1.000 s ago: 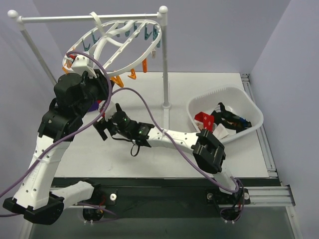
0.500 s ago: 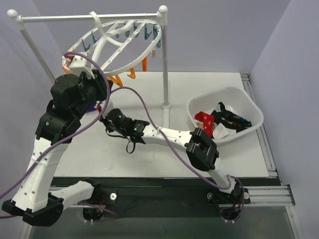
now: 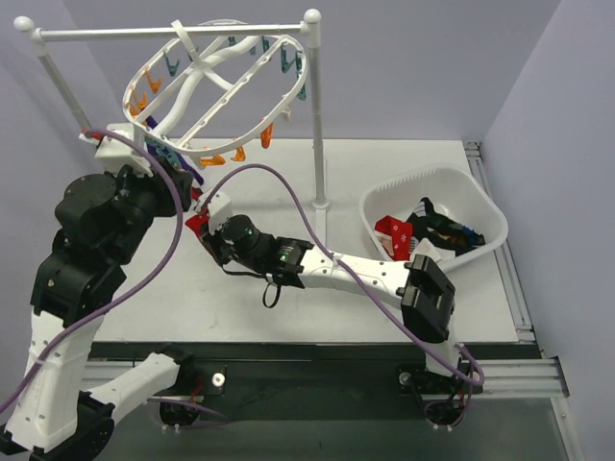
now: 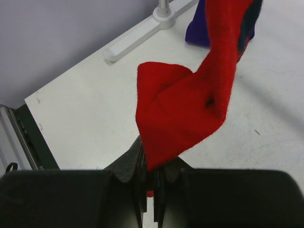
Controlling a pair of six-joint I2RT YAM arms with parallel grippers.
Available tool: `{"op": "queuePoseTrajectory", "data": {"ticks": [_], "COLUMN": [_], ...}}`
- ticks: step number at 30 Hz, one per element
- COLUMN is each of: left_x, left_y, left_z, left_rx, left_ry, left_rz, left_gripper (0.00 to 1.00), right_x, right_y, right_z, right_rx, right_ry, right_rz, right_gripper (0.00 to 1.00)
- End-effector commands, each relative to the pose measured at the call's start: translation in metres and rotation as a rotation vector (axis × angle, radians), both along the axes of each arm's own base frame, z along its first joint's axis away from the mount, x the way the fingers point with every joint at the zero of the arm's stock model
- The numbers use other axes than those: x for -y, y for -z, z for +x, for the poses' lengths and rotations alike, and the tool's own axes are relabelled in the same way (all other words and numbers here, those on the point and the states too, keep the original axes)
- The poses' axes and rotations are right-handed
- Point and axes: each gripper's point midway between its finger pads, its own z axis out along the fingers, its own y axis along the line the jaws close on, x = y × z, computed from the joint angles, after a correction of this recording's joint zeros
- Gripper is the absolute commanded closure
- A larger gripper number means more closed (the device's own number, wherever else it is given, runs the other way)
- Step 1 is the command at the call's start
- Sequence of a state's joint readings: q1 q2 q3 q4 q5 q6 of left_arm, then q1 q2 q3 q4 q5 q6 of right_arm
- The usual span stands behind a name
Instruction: Remove the socks clipped to the hanger
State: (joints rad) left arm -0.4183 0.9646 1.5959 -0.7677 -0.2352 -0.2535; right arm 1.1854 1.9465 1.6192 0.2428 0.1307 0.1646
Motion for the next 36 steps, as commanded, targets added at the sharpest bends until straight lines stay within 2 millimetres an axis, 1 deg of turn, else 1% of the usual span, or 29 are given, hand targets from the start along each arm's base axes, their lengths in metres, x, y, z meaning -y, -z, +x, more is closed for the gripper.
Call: {"op": "queuePoseTrajectory", "data": {"ticks": [1,3,6,8,9,10,12,13,14,15,16,18,19,20,23,24,26,28,29,36], "left_x": [-0.032,-0.043,-0.046,-0.043,-0.029,-0.044,-0.05,-0.062,-0.064,-0.071,-0.074,-0.07,-0.067,-0.061,-0.059,-0.056,-0.05,-0.05,-0.05,-0.053], "left_y": [-0.001,0.006,0.018,0.024,0.024,0.026,0.025,0.021,0.021,0.02,0.02,0.023,0.025,0.024,0.017,0.009,0.008,0.012,0.011,0.011], "left_z": [-0.012,-0.009,0.001,0.012,0.014,0.023,0.029,0.032,0.033,0.035,0.039,0.044,0.049,0.049,0.049,0.048,0.049,0.055,0.057,0.075], "left_rx": [0.001,-0.025,-0.066,-0.095,-0.109,-0.121,-0.127,-0.115,-0.111,-0.107,-0.1,-0.11,-0.104,-0.098,-0.044,-0.013,-0.009,-0.032,-0.033,-0.033], "left_ry": [-0.127,-0.205,-0.238,-0.219,-0.131,-0.167,-0.16,-0.185,-0.189,-0.206,-0.183,-0.15,-0.124,-0.09,-0.079,-0.068,-0.029,-0.025,-0.025,-0.028], "left_rz": [0.059,0.069,0.062,0.039,-0.017,-0.046,-0.104,-0.121,-0.132,-0.155,-0.18,-0.238,-0.258,-0.275,-0.306,-0.316,-0.327,-0.333,-0.331,-0.326], "left_gripper": [0.46,0.46,0.47,0.47,0.46,0.46,0.46,0.46,0.43,0.41,0.4,0.39,0.39,0.4,0.39,0.37,0.35,0.33,0.32,0.32], "right_x": [0.005,0.006,0.01,0.016,0.018,0.023,0.025,0.027,0.029,0.03,0.031,0.031,0.031,0.031,0.031,0.031,0.032,0.032,0.032,0.03], "right_y": [-0.031,-0.03,-0.036,-0.04,-0.042,-0.042,-0.044,-0.046,-0.042,-0.042,-0.043,-0.041,-0.043,-0.043,-0.045,-0.044,-0.046,-0.044,-0.047,-0.048], "right_z": [-0.002,-0.005,-0.01,-0.013,-0.015,-0.017,-0.02,-0.021,-0.023,-0.023,-0.025,-0.026,-0.027,-0.027,-0.03,-0.03,-0.031,-0.031,-0.031,-0.033], "right_rx": [0.007,-0.006,-0.009,-0.01,-0.01,-0.012,-0.011,-0.007,-0.012,-0.013,-0.014,-0.013,-0.012,-0.012,-0.009,-0.01,-0.009,-0.011,-0.01,-0.012], "right_ry": [-0.003,-0.011,-0.025,-0.024,-0.025,-0.026,-0.041,-0.047,-0.05,-0.052,-0.055,-0.067,-0.069,-0.073,-0.088,-0.088,-0.09,-0.089,-0.091,-0.099], "right_rz": [0.066,0.065,0.073,0.083,0.092,0.095,0.104,0.105,0.097,0.097,0.097,0.094,0.097,0.098,0.099,0.097,0.102,0.098,0.106,0.111], "right_gripper": [1.0,1.0,1.0,1.0,1.0,1.0,1.0,1.0,1.0,1.0,1.0,1.0,1.0,1.0,1.0,1.0,1.0,1.0,1.0,1.0]}}
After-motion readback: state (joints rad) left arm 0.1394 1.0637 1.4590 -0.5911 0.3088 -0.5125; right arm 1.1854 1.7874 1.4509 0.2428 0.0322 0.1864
